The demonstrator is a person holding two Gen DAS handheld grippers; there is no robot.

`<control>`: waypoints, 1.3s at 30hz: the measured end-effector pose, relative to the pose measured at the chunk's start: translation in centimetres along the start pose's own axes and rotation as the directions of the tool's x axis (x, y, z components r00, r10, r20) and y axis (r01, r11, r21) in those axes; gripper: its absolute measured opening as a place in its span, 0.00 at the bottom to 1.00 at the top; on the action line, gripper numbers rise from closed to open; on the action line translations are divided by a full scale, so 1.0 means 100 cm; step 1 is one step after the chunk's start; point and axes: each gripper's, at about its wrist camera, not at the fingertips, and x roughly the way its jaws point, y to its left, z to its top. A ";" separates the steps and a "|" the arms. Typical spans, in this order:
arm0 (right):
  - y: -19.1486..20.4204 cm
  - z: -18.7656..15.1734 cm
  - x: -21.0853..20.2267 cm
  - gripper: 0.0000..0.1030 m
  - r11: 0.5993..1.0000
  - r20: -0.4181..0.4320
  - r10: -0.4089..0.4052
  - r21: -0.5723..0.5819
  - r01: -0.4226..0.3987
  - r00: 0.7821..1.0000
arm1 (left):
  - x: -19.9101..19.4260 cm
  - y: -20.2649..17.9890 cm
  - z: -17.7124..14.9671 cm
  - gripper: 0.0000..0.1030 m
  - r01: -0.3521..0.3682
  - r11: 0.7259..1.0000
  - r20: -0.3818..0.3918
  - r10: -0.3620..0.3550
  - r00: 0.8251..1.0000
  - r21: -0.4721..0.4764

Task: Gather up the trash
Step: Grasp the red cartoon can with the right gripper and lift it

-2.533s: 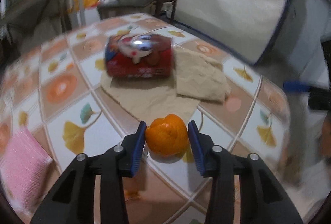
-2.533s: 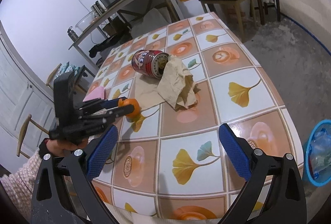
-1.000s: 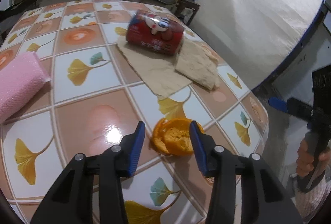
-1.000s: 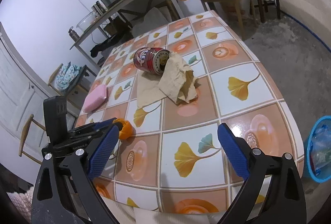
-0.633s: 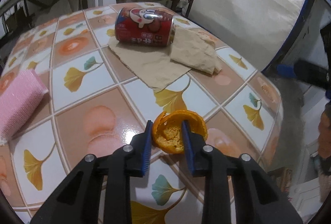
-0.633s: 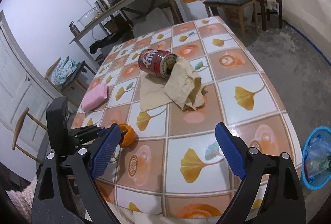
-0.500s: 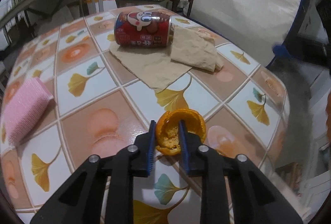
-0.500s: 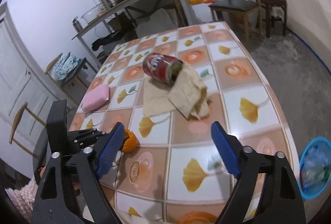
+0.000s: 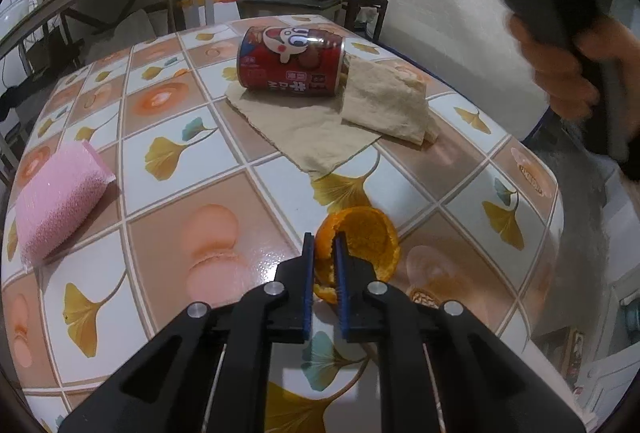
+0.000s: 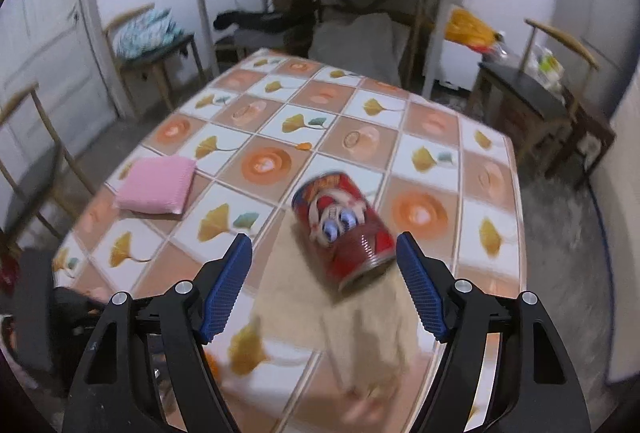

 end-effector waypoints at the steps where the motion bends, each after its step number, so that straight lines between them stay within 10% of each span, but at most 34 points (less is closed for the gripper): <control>1: 0.003 0.007 0.010 0.69 0.999 -0.022 -0.010 -0.031 0.009 1.000 | 0.000 0.001 0.000 0.09 0.002 1.000 0.000 -0.002 1.000 -0.005; 15: 0.000 0.014 0.088 0.66 0.988 -0.221 -0.097 -0.142 0.066 0.970 | -0.001 0.004 0.000 0.08 0.019 0.999 0.003 -0.019 1.000 -0.032; 39: -0.005 0.020 0.054 0.45 0.993 -0.110 -0.089 -0.083 0.080 0.990 | -0.014 0.011 0.004 0.06 -0.027 0.999 0.035 0.028 0.999 -0.044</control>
